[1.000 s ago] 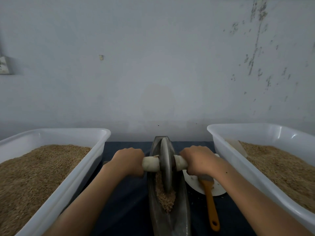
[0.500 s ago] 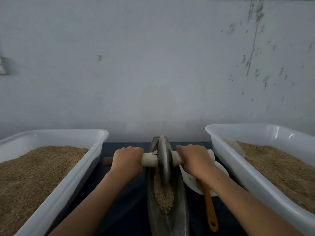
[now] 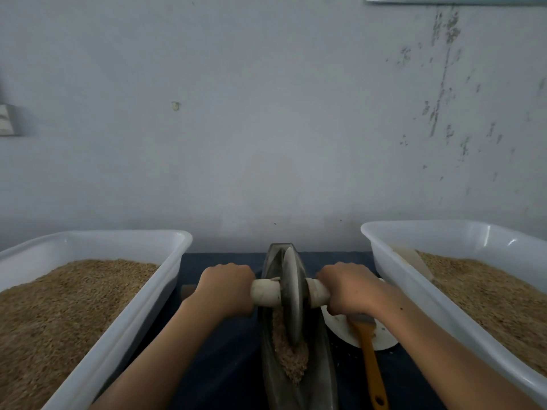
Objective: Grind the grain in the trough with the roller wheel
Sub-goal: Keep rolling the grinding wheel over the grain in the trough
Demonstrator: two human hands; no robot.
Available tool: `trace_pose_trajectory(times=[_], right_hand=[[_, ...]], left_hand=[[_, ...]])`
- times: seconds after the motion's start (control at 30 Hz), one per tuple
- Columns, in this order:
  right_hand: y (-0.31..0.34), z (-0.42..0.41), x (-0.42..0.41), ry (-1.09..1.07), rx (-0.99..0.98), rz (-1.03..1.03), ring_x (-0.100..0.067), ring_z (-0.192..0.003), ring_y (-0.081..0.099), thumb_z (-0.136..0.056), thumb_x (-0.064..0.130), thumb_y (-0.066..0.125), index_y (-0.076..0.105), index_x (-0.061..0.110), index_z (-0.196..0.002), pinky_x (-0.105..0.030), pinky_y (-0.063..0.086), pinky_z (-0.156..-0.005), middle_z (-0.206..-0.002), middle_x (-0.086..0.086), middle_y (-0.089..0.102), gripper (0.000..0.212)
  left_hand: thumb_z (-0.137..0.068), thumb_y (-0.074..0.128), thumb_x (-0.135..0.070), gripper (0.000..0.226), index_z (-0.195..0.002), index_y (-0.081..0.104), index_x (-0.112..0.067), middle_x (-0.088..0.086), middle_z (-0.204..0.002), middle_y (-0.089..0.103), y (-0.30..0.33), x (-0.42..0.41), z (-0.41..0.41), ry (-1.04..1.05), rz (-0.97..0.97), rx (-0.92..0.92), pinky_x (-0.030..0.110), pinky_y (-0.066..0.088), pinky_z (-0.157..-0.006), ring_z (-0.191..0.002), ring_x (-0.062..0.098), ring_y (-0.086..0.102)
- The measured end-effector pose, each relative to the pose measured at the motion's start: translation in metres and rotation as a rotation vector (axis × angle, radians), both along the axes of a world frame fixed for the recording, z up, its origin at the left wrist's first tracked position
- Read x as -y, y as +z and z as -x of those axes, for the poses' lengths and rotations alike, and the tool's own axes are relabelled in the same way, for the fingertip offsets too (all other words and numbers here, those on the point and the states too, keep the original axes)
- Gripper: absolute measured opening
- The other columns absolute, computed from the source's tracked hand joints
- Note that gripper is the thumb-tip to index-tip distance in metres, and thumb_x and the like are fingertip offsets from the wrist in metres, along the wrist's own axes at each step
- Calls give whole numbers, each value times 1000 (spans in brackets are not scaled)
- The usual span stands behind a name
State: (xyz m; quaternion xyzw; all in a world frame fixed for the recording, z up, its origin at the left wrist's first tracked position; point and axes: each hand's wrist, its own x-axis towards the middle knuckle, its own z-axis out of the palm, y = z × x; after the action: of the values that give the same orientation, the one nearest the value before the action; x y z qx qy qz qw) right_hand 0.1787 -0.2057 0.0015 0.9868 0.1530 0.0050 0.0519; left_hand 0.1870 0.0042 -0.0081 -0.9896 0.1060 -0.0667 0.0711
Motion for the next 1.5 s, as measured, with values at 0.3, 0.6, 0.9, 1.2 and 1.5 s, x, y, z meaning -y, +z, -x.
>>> trace_pose_trajectory(times=[0.3,0.6,0.9,1.2,1.5], right_hand=[[-8,-3,-2,28,255,-24,-23,-93,60,-88,16,56,52,22,-103,-30,36,-72,-102,-2,63,17],[7,4,4,30,-147,11,-14,-69,53,-78,17,68,51,22,-80,-24,36,-53,-78,2,55,18],[-11,-3,-4,-5,283,-48,-24,-95,60,-89,15,54,50,23,-106,-31,34,-71,-104,-2,64,19],[5,2,-1,30,16,66,-18,-77,55,-82,16,63,53,20,-95,-27,36,-60,-85,1,58,17],[-3,-1,-1,-9,98,-22,-20,-88,60,-84,15,60,54,22,-98,-28,40,-68,-95,0,62,17]], left_hand=[[-84,60,-35,27,-109,58,-24,-2,-101,63,-6,0,-1,-7,34,137,27,37,-69,-90,16,60],[-75,72,-36,45,-115,59,-20,0,-105,64,8,-3,4,1,19,-233,29,46,-77,-95,18,61],[-84,59,-35,24,-107,56,-26,-4,-100,62,-9,0,-4,17,53,192,28,35,-69,-89,15,58],[-75,72,-36,44,-114,58,-20,0,-104,64,4,-3,1,19,35,-141,29,43,-73,-94,18,60],[-83,63,-33,29,-110,57,-21,-2,-100,63,0,4,2,39,-15,94,29,39,-70,-89,17,59]])
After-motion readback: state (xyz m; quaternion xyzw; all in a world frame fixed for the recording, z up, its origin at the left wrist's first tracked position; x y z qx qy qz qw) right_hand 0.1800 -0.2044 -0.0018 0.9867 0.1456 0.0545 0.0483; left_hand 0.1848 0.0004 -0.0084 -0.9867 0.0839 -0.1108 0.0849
